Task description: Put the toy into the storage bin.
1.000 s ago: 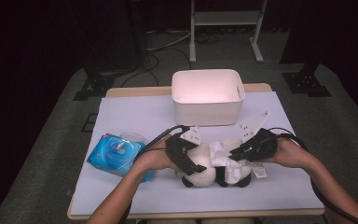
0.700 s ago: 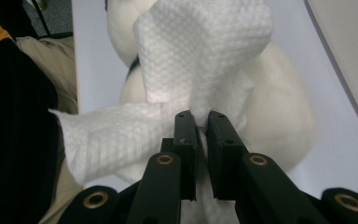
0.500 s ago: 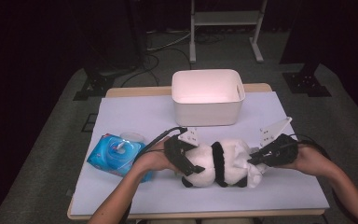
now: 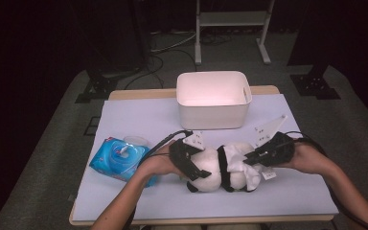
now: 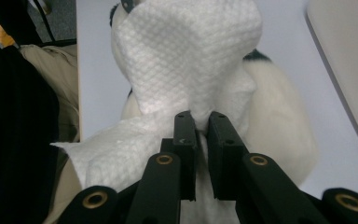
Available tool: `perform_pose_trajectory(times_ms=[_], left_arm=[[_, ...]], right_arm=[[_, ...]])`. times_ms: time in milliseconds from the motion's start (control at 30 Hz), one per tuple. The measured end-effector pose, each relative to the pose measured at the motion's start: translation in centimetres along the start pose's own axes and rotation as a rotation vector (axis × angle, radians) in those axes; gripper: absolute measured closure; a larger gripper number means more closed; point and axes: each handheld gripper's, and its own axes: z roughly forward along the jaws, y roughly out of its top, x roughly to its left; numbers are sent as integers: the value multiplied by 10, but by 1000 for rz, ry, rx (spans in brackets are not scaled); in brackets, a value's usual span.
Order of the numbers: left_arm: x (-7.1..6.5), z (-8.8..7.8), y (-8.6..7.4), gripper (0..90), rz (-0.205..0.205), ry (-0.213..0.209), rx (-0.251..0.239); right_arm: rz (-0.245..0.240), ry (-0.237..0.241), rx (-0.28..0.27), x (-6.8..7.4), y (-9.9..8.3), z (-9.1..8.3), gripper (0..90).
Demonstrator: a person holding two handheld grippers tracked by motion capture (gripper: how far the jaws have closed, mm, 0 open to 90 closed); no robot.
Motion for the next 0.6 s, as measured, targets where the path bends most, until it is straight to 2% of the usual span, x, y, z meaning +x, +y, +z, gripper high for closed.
perform_pose_trajectory(times_ms=[167, 300, 433, 600], left_arm=[[0, 1, 0, 120, 3, -4, 0], [1, 0, -2, 121, -1, -8, -10], [1, 0, -4, 123, -2, -8, -25], [0, 0, -3, 123, 2, -8, -20]], right_arm=[[-38, 20, 0, -1, 20, 14, 814], [-58, 31, 15, -1, 29, 24, 814], [-42, 30, 6, -2, 23, 20, 814], [-4, 18, -7, -3, 6, 8, 814]])
